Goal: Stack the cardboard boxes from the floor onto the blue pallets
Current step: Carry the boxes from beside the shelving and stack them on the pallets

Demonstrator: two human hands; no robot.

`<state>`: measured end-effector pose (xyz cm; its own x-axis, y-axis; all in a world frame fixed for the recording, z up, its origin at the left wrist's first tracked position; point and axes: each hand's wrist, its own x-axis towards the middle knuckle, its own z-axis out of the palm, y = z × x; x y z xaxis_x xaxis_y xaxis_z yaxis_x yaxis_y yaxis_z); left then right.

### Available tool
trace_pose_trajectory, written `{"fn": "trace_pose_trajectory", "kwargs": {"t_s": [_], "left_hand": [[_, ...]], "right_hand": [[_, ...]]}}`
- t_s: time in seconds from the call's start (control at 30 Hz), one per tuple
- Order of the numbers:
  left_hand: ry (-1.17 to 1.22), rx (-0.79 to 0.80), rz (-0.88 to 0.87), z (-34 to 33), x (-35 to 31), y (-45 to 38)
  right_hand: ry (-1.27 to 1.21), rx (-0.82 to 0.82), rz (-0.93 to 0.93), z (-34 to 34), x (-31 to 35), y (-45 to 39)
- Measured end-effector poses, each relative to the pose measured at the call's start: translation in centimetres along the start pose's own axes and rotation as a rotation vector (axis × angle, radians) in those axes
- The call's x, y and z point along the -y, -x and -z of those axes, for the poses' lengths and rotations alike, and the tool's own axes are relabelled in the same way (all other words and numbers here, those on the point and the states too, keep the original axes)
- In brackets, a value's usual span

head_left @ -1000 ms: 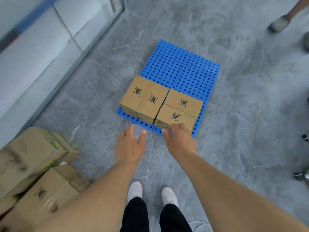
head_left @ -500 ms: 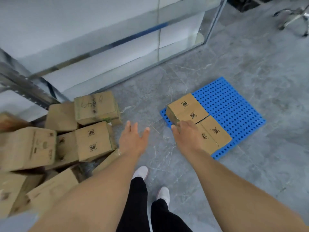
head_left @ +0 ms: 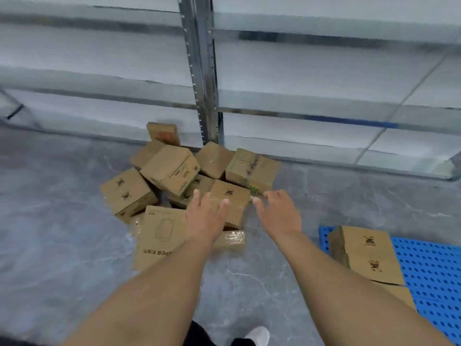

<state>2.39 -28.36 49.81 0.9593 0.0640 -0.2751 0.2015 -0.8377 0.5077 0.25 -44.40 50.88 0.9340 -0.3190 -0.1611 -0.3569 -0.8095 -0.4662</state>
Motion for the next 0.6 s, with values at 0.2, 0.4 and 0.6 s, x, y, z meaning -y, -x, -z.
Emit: {"fn": "trace_pose_trajectory", "kwargs": {"t_s": [0.2,0.4,0.6], "left_hand": [[0.036,-0.136,0.169,6.0,8.1,0.8],[0.095,-0.205,0.309,11.8,17.1,1.6],[0.135,-0.243,0.356,16.6,24.6,0.7]], "right_hand": [[0.068,0.036,0.243,-4.4,9.6,1.1],[0.061,0.129,0.343,-10.0,18.7,3.6],[0.071,0.189,0.371,-14.7,26.6,5.0]]}}
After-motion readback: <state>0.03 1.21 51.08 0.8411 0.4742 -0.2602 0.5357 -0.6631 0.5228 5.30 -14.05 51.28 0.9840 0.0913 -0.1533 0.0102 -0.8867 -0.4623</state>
